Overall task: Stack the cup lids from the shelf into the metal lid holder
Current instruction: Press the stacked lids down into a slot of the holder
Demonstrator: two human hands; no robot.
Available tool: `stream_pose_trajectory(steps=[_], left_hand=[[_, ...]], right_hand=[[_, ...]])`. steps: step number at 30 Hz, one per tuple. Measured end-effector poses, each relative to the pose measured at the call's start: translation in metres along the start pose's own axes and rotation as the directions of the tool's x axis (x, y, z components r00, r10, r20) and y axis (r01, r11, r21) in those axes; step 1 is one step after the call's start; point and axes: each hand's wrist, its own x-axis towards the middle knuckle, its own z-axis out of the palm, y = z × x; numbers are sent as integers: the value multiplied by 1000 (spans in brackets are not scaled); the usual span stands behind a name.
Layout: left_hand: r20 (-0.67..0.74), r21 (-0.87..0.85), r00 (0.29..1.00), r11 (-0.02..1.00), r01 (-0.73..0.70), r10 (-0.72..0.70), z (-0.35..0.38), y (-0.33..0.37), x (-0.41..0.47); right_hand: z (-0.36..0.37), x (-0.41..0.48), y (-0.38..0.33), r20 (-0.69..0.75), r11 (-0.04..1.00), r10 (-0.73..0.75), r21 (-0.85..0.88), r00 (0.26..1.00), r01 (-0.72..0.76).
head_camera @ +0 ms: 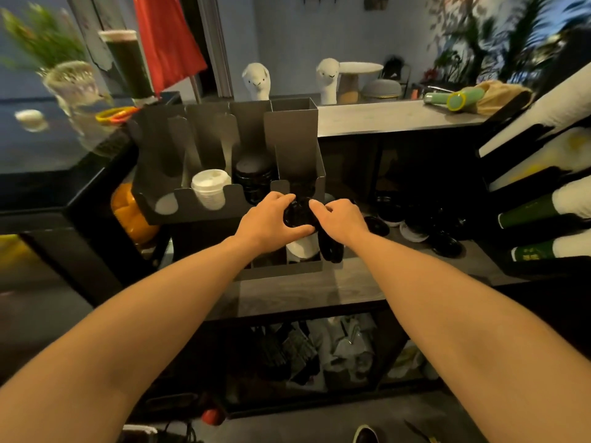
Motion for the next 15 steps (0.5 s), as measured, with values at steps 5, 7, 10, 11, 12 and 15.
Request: stream_pose_trajectory(steps=[5,7,10,11,12,15], left_hand=[[-56,84,998,996,31,-26,-16,2,10],[-79,94,996,995,39,-32,-21,4,17],[-95,136,995,989,52,-39,-30,9,32],[-96,151,994,987,57,-42,-33,12,38],[-96,159,994,985,61,-46,-34,14,45],[-79,169,994,982,85,-72,-36,22,66]], right_hand=[[-10,6,-12,1,994,-61,-91,998,60],[-17,11,-14,30,982,-85,-165,996,89],[-28,20,-16,130,951,-133,-263,983,164],[-31,23,-17,164,941,-149,-278,975,191],[-34,27,-19,196,934,-158,-289,968,211],[-44,39,-26,242,924,-161,-304,957,232]])
